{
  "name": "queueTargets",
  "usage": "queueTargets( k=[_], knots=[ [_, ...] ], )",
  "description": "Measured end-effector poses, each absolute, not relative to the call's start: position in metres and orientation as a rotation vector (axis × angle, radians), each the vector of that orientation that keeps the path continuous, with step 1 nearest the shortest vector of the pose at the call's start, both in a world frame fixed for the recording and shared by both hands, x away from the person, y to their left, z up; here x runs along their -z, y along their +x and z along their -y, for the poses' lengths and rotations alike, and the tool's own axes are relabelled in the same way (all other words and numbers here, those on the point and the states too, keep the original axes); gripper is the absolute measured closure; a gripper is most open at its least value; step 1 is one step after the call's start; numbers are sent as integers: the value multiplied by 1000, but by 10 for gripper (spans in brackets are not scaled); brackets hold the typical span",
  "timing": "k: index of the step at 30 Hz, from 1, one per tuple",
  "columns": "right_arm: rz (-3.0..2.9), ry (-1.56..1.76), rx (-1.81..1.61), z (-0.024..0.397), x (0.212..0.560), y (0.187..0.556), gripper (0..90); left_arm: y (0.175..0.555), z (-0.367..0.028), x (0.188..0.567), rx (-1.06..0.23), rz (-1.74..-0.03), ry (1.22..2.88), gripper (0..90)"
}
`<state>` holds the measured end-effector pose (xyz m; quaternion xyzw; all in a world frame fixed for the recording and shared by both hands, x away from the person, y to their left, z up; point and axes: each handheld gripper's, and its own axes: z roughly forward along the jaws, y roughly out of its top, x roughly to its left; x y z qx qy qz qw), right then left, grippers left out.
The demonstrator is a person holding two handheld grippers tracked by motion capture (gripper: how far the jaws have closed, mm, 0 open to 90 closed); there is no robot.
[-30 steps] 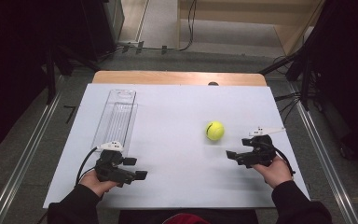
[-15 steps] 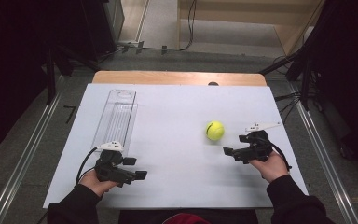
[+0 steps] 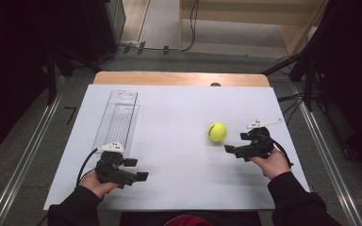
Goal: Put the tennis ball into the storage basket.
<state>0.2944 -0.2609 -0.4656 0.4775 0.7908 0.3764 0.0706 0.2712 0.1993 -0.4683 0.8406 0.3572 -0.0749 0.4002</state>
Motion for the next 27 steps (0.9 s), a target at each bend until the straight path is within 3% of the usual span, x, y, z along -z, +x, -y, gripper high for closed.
queueTargets(
  k=[27],
  knots=[
    [-2375,1387,-1097,249,447,322,67,271,-200,469,195,-902,2131,178]
  ],
)
